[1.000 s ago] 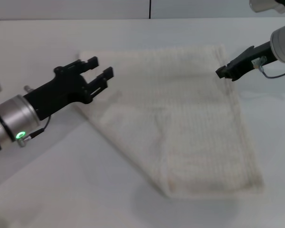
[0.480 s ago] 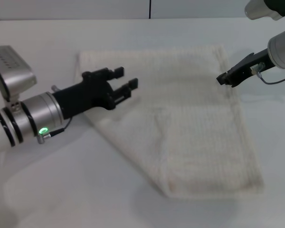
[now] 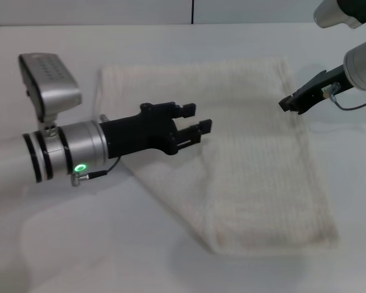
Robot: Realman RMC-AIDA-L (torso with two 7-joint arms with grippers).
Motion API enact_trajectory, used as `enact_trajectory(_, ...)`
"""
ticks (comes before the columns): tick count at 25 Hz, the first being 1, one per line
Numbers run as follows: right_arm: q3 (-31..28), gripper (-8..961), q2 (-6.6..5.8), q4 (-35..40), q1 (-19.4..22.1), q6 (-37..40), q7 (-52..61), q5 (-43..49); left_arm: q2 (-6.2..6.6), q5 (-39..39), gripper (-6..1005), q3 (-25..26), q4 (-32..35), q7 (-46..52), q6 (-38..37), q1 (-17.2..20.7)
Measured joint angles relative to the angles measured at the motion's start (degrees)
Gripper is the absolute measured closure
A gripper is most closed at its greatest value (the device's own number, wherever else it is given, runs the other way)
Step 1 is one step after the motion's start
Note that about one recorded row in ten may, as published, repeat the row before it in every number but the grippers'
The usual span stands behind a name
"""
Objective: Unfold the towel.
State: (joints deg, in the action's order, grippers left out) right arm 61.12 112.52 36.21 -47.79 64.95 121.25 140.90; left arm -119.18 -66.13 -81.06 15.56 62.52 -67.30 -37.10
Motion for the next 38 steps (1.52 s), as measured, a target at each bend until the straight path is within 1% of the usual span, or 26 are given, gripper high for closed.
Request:
enact_trajectory(2,0.0,954,0.0,-0.01,-0.01,-0.05,0.01,0.0,-0.01,0.15,495,-1.42,0.02,1.03,1.3,-0.87)
enact_trajectory(7,-0.02,954,0.05,-0.01,0.03,-0.17,0.02,0.0,0.0,0.18,496,-1.57,0.19,2.13,2.07,-1.08)
enact_trajectory(8,-0.02,954,0.05,0.0,0.05,-0.17,0.02,0.0,-0.01,0.22,496,-2.12,0.71,4.27,3.37,-1.33)
enact_trajectory(9,-0.03,954,0.06,0.0,0.05,-0.18,0.02,0.0,-0.01,0.22,496,-2.12,0.71,4.27,3.37,-1.33)
enact_trajectory(10,-0.03,954,0.06,0.0,0.04,-0.18,0.02,0.0,0.0,0.41,496,-6.31,3.46,7.64,8.64,-1.61)
enact_trajectory(11,-0.03,954,0.07,0.0,0.03,-0.18,0.02,0.0,-0.01,1.63,496,-9.42,4.43,7.85,10.86,-1.61)
enact_trajectory(12,-0.02,954,0.07,0.0,0.02,-0.18,0.02,0.0,-0.01,1.63,496,-9.42,4.43,7.85,10.86,-1.61)
enact_trajectory(13,0.0,954,0.07,0.0,0.03,-0.18,0.01,0.0,-0.01,4.1,496,-13.13,5.6,7.9,12.93,-1.49)
enact_trajectory(14,0.02,954,0.07,0.0,0.09,-0.2,0.02,0.0,0.0,4.75,496,-14.18,5.99,7.91,13.53,-1.36)
enact_trajectory(15,0.06,954,0.07,-0.01,0.17,-0.29,0.01,0.01,0.0,4.75,496,-14.18,5.99,7.91,13.53,-1.36)
enact_trajectory(17,0.21,954,0.18,-0.02,0.23,-0.63,0.02,0.35,-0.01,7.22,496,-18.77,8.34,7.94,16.23,-0.49)
enact_trajectory(20,0.5,954,0.39,-0.08,0.24,-0.94,0.15,0.91,-0.01,7.22,496,-18.77,8.34,7.94,16.23,-0.49)
enact_trajectory(21,0.57,954,0.41,-0.13,0.24,-0.96,0.15,1.03,-0.01,8.53,497,-20.83,9.68,7.97,17.49,-0.06)
enact_trajectory(25,0.58,954,0.45,-0.4,0.18,-1.16,0.21,1.13,0.0,9.73,497,-21.51,10.09,7.98,17.62,-0.01)
enact_trajectory(26,0.58,954,0.45,-0.42,0.15,-1.22,0.23,1.14,0.01,10.65,497,-22.37,10.5,7.99,17.91,-0.01)
enact_trajectory(27,0.58,954,0.45,-0.43,0.13,-1.24,0.23,1.15,0.0,12.84,497,-26.04,12.08,8.0,19.97,0.0)
enact_trajectory(29,0.58,954,0.45,-0.44,0.12,-1.32,0.23,1.16,0.0,14.94,497,-30.2,14.1,8.05,23.46,0.0)
enact_trajectory(31,0.58,954,0.45,-0.44,0.12,-1.38,0.23,1.18,0.0,14.94,497,-30.2,14.1,8.05,23.46,0.0)
enact_trajectory(32,0.58,954,0.45,-0.44,0.12,-1.38,0.23,1.18,-0.01,15.68,497,-32.3,14.8,8.51,25.39,0.03)
enact_trajectory(38,0.58,954,0.42,-0.44,0.19,-1.46,0.23,1.23,0.0,15.4,498,-33.71,14.85,10.15,27.33,0.13)
